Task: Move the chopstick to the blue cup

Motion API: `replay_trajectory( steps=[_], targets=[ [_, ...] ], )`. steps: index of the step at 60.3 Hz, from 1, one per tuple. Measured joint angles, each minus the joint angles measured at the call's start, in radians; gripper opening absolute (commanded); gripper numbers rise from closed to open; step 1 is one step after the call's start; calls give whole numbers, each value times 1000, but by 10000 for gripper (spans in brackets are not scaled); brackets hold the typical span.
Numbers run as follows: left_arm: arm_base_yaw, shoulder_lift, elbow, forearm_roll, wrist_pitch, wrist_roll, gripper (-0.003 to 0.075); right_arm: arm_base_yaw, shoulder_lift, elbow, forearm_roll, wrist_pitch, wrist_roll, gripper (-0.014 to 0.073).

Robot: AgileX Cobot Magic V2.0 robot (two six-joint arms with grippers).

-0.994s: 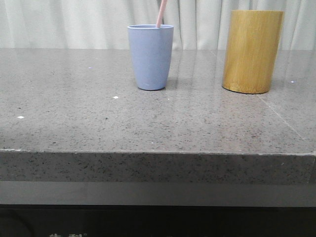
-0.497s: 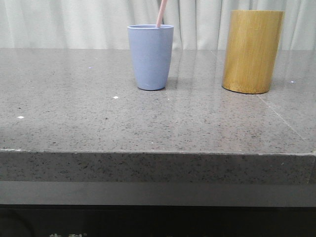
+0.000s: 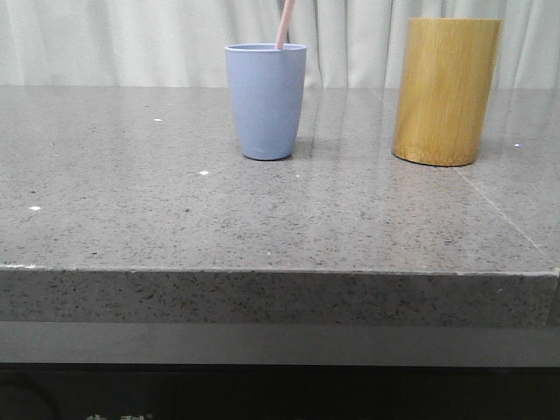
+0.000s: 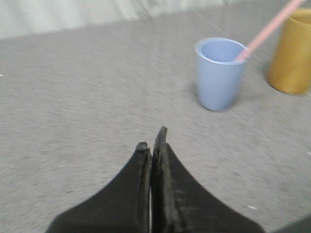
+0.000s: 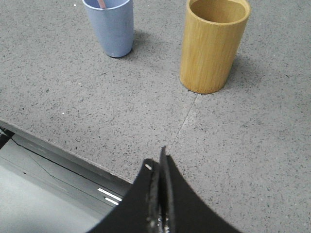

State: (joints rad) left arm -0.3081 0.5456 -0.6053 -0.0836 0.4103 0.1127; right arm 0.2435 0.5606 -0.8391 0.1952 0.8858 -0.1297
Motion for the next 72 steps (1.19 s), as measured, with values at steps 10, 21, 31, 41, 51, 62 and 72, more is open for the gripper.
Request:
replay_trajectory(
  steps=[10,21,31,41,51,62,72],
  targets=[
    [112,-230,260,0,-171,0,-19,0,0,0,0,0,0,-69],
    [169,-449,481,-26,-294,0,-19,0,0,0,0,0,0,-69],
    [199,-548,606,-64,-370,0,-19,0,0,0,0,0,0,-69],
    [231,-550,607,-83,-390,0,-19,0,0,0,0,0,0,-69],
    [231,-550,607,-87,-394,0,-19,0,0,0,0,0,0,-69],
    [231,-550,607,-93,-397,-8,-19,0,0,0,0,0,0,-69],
    [231,-550,607,18,-400,-129,-19,0,0,0,0,0,0,-69]
  ],
)
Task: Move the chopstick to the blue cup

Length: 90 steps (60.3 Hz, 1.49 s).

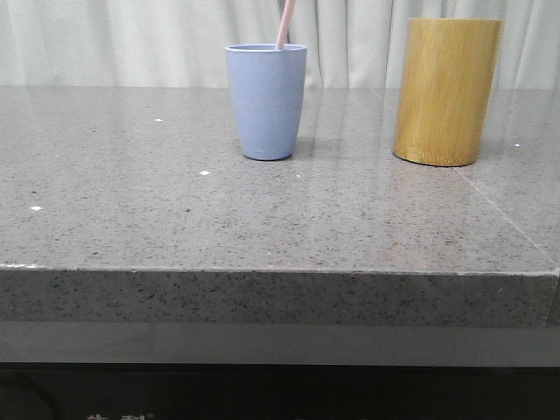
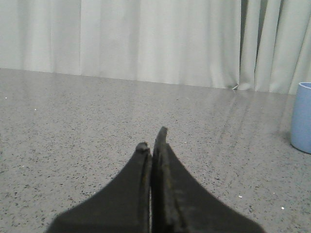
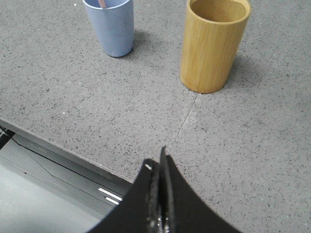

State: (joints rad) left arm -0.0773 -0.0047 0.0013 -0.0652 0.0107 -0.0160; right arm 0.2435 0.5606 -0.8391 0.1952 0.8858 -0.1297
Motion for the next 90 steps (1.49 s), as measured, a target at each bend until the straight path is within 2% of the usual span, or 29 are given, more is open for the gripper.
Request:
replay_trajectory(
  steps=[6,69,78,90],
  targets=[
    [0,0,0,24,0,-30,-19,0,0,0,0,0,0,-69],
    [0,0,0,31,22,-11,-19,0,-5,5,-2,-7,0,-69],
    [0,0,0,31,22,-11,-19,-69,-98,120,-6,-160,0,-67],
    [0,0,0,31,22,-11,-19,-179,-336,484,-9,-508,0,-67]
  ],
)
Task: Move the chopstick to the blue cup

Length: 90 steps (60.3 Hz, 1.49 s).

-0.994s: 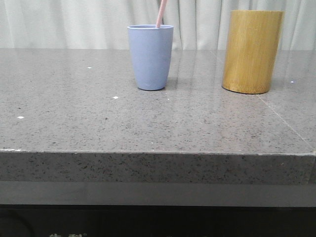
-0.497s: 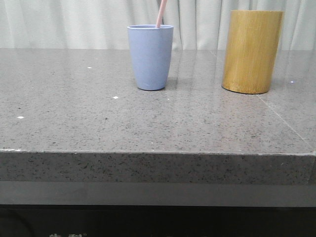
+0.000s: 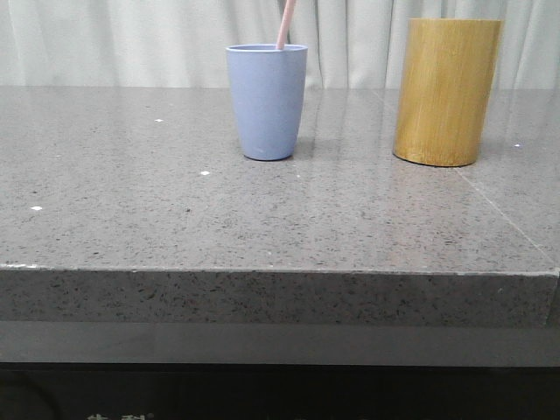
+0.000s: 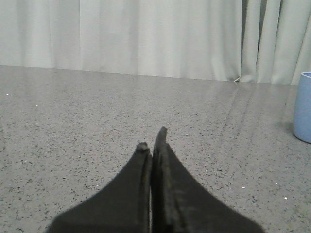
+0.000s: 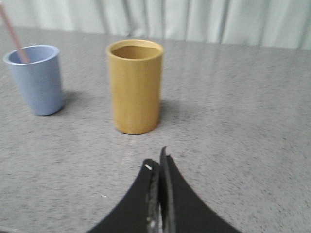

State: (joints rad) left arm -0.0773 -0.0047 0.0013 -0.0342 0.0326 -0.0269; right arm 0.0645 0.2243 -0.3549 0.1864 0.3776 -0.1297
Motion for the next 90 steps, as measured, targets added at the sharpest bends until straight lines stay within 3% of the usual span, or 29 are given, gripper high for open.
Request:
replay_trajectory(
  steps=[11,20,61,73,90],
  targets=[
    [0,0,0,0,0,0,-19,-9,-179,264,0,-186,0,-67],
    [0,0,0,0,0,1,-19,-11,-231,373,6,-255,0,-67],
    [0,0,0,0,0,1,-19,-25,-234,382,6,-263,2,-67],
    [0,0,0,0,0,1,-19,-52,-234,382,-123,-263,183,-67],
    [0,0,0,0,0,1,-19,-56,-234,382,-140,-293,219,-67]
  ],
)
